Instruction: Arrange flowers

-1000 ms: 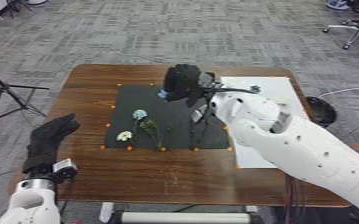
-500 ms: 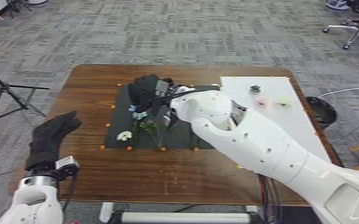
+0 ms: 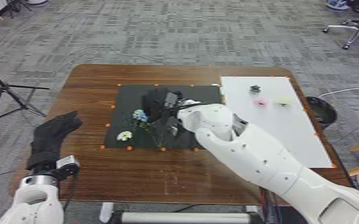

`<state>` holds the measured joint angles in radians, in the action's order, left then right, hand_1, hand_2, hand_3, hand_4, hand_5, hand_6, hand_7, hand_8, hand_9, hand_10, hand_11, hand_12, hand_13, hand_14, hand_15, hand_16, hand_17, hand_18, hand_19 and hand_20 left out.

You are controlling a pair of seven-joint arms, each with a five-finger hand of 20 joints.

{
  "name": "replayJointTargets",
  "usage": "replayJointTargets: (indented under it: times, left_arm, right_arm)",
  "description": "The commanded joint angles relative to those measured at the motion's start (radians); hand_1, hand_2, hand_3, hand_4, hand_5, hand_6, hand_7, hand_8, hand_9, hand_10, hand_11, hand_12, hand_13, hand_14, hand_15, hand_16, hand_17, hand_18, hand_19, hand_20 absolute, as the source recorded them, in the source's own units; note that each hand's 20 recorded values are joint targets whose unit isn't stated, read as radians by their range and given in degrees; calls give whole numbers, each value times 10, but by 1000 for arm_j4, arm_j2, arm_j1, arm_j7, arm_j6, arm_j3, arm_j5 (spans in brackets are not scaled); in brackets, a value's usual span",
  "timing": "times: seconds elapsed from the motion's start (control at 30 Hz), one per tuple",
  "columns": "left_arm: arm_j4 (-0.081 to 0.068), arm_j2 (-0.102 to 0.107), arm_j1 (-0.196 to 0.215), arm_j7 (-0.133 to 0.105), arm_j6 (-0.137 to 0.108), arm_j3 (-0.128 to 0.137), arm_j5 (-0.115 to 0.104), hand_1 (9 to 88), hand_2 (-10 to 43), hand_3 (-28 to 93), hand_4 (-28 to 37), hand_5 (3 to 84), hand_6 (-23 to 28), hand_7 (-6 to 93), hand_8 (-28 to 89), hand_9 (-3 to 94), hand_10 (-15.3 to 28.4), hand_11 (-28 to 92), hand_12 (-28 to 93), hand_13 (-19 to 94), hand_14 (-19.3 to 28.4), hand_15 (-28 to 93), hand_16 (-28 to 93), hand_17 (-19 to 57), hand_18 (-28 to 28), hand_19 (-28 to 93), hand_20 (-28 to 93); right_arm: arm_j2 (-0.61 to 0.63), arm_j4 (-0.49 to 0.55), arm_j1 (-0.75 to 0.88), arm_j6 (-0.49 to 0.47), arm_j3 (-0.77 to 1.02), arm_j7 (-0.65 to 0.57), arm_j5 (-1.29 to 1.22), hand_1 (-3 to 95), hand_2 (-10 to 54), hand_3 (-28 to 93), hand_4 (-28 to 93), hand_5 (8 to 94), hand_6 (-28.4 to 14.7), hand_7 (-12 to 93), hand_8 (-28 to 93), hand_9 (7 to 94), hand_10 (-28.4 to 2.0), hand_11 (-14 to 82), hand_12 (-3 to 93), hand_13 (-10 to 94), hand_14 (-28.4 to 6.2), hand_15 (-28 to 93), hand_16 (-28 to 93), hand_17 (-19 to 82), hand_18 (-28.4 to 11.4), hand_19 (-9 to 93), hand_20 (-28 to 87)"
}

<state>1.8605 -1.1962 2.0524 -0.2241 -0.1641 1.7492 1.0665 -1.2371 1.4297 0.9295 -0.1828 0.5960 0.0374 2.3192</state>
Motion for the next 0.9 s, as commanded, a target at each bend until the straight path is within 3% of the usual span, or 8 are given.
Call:
replayJointTargets:
  times: [0.03, 0.23, 0.5, 0.6, 0.9]
  left_arm:
    - [-2, 0, -3, 13, 16, -2, -3, 276, 63, 685, -283, 552, 3, 169, -75, 525, 145, 246, 152, 417, 180, 260, 6, 80, 120, 114, 192]
    - [-3, 3, -8, 21, 20, -5, 1, 275, 63, 686, -282, 549, 6, 168, -74, 525, 146, 247, 152, 417, 180, 261, 6, 79, 120, 115, 191]
    - [-1, 3, -4, 15, 18, -1, 0, 275, 62, 687, -281, 544, 8, 168, -72, 525, 146, 247, 152, 416, 181, 261, 6, 78, 120, 115, 190]
    - [1, 3, -2, 13, 15, 0, -1, 275, 61, 687, -281, 544, 8, 167, -73, 525, 145, 247, 152, 417, 180, 261, 5, 78, 120, 115, 190]
    - [1, 2, -1, 11, 19, 1, 1, 276, 57, 687, -279, 544, 7, 169, -73, 524, 145, 247, 152, 417, 179, 259, 5, 78, 121, 115, 190]
  right_arm:
    - [0, -14, 13, -43, 20, -8, 26, 544, -94, 589, -164, 756, 36, 199, 57, 830, -94, 92, 270, 839, -34, 641, 355, 489, -188, 932, 576]
    - [18, 2, -1, -47, 14, -35, 8, 516, -95, 587, -163, 698, 13, 187, 62, 763, -108, 143, 200, 823, -35, 650, 349, 475, -189, 932, 572]
    - [40, 28, -45, -71, 22, -39, -31, 468, -95, 632, -167, 674, 10, 184, 50, 734, -114, 146, 185, 816, -35, 652, 348, 470, -188, 932, 572]
    - [52, 42, -60, -78, 25, -43, -48, 411, -95, 665, -163, 660, 13, 188, -79, 723, -119, 143, 184, 812, -37, 653, 348, 465, -191, 931, 573]
    - [57, 53, -77, -95, 38, -56, -81, 353, -95, 666, -163, 637, 8, 177, -89, 700, -123, 134, 183, 805, -44, 652, 344, 458, -197, 928, 572]
